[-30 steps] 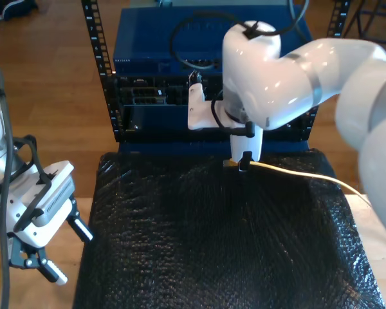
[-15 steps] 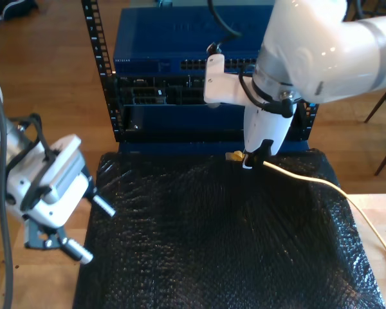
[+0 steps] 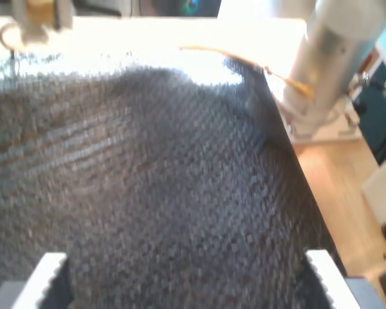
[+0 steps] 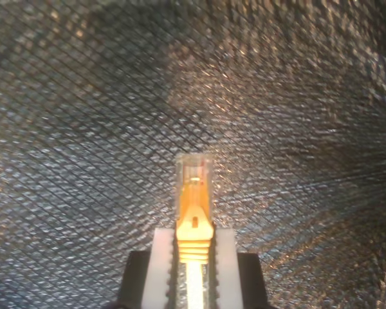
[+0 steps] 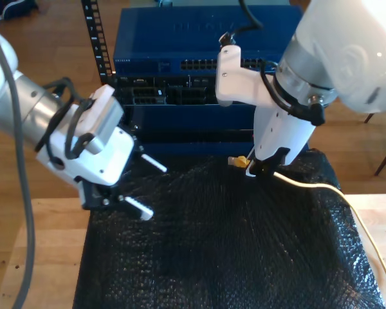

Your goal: Grab the cable and plug it in

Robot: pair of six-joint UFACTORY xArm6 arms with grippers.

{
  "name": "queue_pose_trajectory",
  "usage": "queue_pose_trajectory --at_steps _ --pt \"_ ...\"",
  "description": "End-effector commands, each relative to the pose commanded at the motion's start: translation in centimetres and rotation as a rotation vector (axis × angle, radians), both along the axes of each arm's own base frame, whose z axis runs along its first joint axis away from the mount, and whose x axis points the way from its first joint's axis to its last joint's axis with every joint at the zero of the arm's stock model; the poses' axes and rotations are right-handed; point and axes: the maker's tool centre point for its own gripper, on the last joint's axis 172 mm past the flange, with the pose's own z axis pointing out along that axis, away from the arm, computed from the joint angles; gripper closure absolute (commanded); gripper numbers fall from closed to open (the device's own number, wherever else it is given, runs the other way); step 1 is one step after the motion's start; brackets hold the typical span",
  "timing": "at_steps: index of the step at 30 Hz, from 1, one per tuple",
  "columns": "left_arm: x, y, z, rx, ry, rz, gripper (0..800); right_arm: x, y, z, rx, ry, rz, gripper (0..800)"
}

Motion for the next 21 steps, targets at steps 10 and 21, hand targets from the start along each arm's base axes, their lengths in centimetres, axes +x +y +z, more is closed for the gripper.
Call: queue_pose_trajectory --at_steps 10,21 --pt "0.9 -1.2 0.6 -0.055 0.011 0.027 0 -1.0 0.5 1.1 0.03 0.002 0.005 796" --pt "1.5 -1.8 1.9 -0.081 0.024 0.059 0 -1.2 1.1 1.6 0.053 0.003 0.005 797"
